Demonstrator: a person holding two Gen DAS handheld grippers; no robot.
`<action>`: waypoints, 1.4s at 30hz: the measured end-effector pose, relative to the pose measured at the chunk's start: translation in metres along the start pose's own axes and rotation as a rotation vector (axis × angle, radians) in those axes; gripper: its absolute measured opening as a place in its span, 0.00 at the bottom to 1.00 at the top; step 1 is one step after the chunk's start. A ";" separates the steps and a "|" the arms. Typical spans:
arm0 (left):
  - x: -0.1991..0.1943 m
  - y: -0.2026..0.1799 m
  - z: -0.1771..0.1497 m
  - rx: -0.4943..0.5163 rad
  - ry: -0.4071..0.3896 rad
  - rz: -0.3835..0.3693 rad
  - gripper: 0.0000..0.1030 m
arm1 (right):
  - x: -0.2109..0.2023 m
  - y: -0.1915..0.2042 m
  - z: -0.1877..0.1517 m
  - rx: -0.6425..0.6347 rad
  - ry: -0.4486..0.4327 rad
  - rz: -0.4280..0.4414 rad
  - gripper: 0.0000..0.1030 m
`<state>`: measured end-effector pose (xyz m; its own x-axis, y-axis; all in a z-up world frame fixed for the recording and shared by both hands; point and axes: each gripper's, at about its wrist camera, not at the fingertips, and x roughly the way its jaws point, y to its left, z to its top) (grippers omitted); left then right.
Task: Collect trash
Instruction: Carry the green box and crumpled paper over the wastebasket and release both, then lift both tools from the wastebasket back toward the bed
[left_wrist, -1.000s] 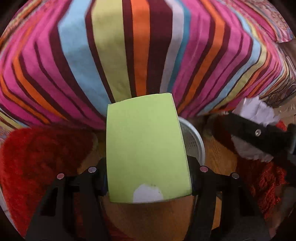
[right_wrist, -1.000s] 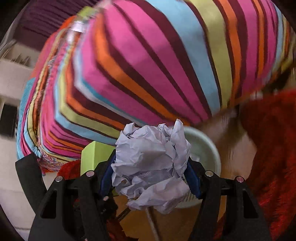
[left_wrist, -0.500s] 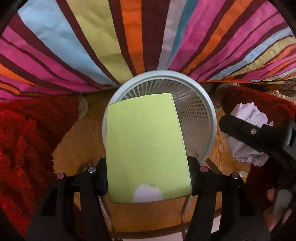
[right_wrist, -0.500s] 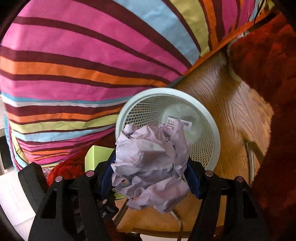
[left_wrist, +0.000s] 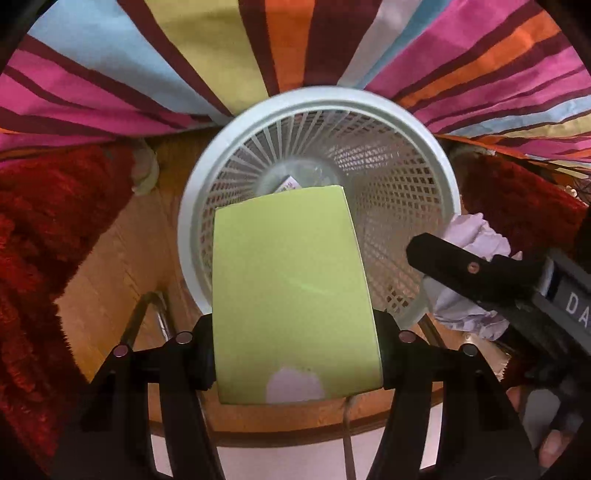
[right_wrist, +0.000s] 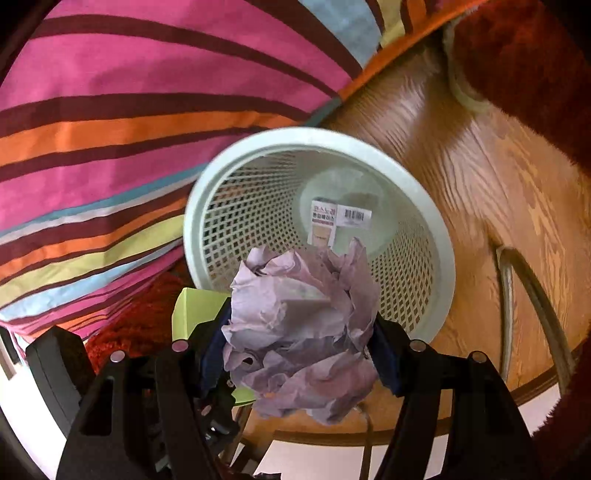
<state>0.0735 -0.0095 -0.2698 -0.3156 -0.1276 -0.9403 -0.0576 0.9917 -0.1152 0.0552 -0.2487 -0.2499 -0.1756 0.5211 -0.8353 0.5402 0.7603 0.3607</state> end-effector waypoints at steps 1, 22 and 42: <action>0.004 0.001 0.001 -0.005 0.012 -0.002 0.58 | 0.003 -0.001 0.001 0.004 0.007 -0.003 0.61; 0.033 0.014 0.010 -0.069 0.088 0.018 0.86 | 0.037 -0.003 0.009 -0.011 0.072 -0.093 0.92; -0.016 0.015 -0.011 -0.091 -0.080 0.012 0.86 | -0.006 -0.003 0.003 -0.037 -0.053 -0.064 0.92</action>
<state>0.0673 0.0068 -0.2531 -0.2406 -0.1103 -0.9643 -0.1410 0.9870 -0.0777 0.0570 -0.2552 -0.2470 -0.1643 0.4502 -0.8777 0.4979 0.8060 0.3202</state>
